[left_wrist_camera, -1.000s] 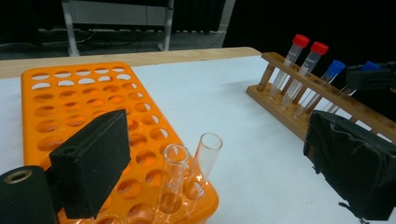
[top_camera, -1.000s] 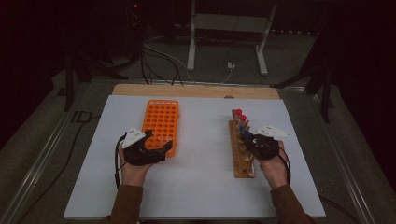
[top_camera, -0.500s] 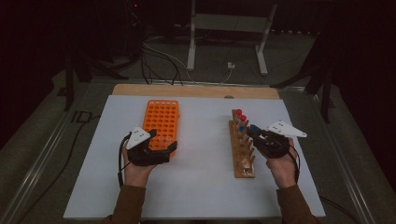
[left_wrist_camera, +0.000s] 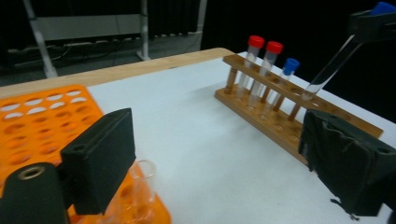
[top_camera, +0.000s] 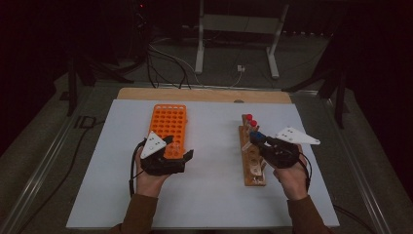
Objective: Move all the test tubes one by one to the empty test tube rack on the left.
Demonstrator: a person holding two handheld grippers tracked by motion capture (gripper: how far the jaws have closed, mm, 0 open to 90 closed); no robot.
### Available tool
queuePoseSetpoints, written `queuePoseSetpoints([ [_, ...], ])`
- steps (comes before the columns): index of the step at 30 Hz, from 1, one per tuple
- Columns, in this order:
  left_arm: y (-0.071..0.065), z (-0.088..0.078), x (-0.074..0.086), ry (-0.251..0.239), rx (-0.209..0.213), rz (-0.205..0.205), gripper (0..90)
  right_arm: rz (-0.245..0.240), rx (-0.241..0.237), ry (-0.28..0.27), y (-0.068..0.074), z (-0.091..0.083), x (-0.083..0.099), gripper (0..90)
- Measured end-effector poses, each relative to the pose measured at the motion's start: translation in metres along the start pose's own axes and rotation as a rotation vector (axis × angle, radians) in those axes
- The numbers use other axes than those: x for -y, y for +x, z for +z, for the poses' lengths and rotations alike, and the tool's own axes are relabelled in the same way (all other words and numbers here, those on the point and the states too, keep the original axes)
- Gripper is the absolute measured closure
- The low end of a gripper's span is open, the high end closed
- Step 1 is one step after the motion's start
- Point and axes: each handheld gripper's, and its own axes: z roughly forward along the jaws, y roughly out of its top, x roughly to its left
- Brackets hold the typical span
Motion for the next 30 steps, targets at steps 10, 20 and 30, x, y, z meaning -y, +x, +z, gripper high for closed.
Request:
queuePoseSetpoints([
  [10, -0.024, 0.016, 0.002, 0.028, 0.058, 0.05, 16.7, -0.019, -0.109, 0.062, 0.028, 0.022, 0.008, 76.0],
  [20, -0.05, 0.039, 0.011, 0.104, 0.13, 0.105, 22.1, -0.013, -0.186, 0.087, 0.045, 0.032, 0.013, 75.9],
  [30, -0.063, 0.047, 0.018, 0.111, 0.169, 0.135, 45.5, -0.017, -0.245, 0.104, 0.055, 0.038, 0.016, 75.9],
])
